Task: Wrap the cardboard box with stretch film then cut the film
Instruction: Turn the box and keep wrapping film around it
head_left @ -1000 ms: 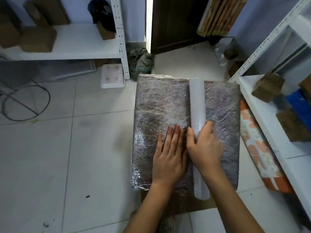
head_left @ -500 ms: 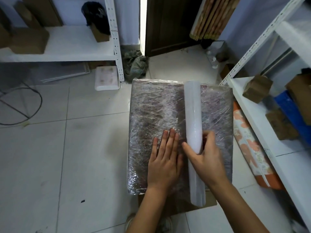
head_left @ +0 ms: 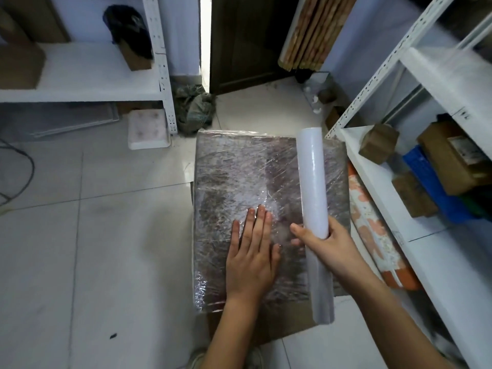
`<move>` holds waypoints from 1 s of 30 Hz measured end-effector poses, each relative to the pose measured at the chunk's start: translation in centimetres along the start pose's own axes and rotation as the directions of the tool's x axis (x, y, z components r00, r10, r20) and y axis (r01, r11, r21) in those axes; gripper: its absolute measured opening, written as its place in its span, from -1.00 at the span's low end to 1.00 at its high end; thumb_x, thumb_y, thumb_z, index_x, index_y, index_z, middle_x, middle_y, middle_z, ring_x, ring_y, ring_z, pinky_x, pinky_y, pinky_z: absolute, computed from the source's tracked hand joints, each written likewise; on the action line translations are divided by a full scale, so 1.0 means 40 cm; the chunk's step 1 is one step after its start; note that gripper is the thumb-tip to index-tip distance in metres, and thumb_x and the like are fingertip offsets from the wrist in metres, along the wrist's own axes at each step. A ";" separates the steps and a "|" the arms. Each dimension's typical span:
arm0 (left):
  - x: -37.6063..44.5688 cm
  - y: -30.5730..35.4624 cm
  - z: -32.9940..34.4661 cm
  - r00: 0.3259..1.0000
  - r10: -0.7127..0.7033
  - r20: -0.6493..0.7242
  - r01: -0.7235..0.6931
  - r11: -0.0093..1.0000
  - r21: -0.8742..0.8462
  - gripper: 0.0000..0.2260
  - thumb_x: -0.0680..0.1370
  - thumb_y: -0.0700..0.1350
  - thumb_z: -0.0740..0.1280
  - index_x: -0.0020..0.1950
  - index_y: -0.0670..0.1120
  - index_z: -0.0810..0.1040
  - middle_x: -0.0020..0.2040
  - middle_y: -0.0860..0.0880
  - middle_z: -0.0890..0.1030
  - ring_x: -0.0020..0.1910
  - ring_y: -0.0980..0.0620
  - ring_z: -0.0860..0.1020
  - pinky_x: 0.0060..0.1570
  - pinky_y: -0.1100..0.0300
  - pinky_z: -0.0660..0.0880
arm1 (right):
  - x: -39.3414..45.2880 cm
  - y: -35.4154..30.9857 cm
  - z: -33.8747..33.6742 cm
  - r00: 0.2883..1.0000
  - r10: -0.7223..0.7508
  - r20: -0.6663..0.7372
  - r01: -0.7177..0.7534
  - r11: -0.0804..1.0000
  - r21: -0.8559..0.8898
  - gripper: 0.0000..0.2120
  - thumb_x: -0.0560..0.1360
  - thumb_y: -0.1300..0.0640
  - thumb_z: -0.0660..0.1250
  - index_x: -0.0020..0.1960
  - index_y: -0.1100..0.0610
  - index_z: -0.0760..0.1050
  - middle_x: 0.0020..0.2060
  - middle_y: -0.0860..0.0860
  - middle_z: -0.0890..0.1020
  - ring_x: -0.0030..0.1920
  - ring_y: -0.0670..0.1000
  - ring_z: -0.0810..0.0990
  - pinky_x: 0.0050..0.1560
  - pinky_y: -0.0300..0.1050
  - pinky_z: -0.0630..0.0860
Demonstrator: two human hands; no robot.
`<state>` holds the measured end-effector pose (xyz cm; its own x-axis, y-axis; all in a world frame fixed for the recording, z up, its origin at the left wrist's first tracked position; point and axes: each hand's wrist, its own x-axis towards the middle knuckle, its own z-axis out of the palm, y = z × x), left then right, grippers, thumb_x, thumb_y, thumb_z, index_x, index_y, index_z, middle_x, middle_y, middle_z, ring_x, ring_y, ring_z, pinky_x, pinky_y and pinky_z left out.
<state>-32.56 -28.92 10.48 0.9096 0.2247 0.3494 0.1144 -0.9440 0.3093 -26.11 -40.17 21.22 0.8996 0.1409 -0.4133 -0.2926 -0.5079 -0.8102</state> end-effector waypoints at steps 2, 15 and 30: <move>-0.001 0.001 -0.003 1.000 0.000 0.003 0.000 1.000 -0.011 -0.50 0.58 -0.01 0.08 0.48 -0.18 0.23 0.49 -0.12 0.22 0.49 -0.06 0.15 0.47 -0.04 0.03 | 0.000 -0.005 -0.014 1.000 0.009 -0.013 -0.009 1.000 0.004 -0.56 0.38 0.01 0.46 0.17 0.10 0.40 -0.04 0.11 0.59 -0.17 0.00 0.66 -0.31 -0.29 0.54; 0.011 -0.004 -0.004 0.999 -0.009 0.037 0.008 1.000 0.024 -0.52 0.60 -0.01 0.06 0.48 -0.20 0.25 0.50 -0.12 0.23 0.50 -0.06 0.16 0.46 -0.06 0.06 | 0.012 0.041 -0.077 0.992 -0.092 -0.087 0.071 0.973 -0.220 -0.78 0.56 0.09 0.23 0.13 0.15 0.29 -0.18 -0.06 0.44 -0.10 0.00 0.50 -0.27 -0.28 0.42; 0.011 0.011 -0.004 0.999 0.003 0.034 -0.005 0.999 0.048 -0.52 0.64 0.02 -0.05 0.50 -0.18 0.18 0.52 -0.10 0.18 0.51 -0.06 0.10 0.48 -0.06 0.00 | 0.065 0.124 -0.151 0.873 -0.401 -0.278 0.178 0.793 -0.583 -0.13 0.31 -0.35 0.23 0.44 0.11 0.09 0.30 0.15 0.40 0.21 0.16 0.46 0.05 0.01 0.46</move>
<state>-32.18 -29.17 10.93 0.9232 0.2132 0.3199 0.1289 -0.9556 0.2648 -23.27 -47.46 18.67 0.9927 0.0904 0.0792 0.1173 -0.8726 -0.4741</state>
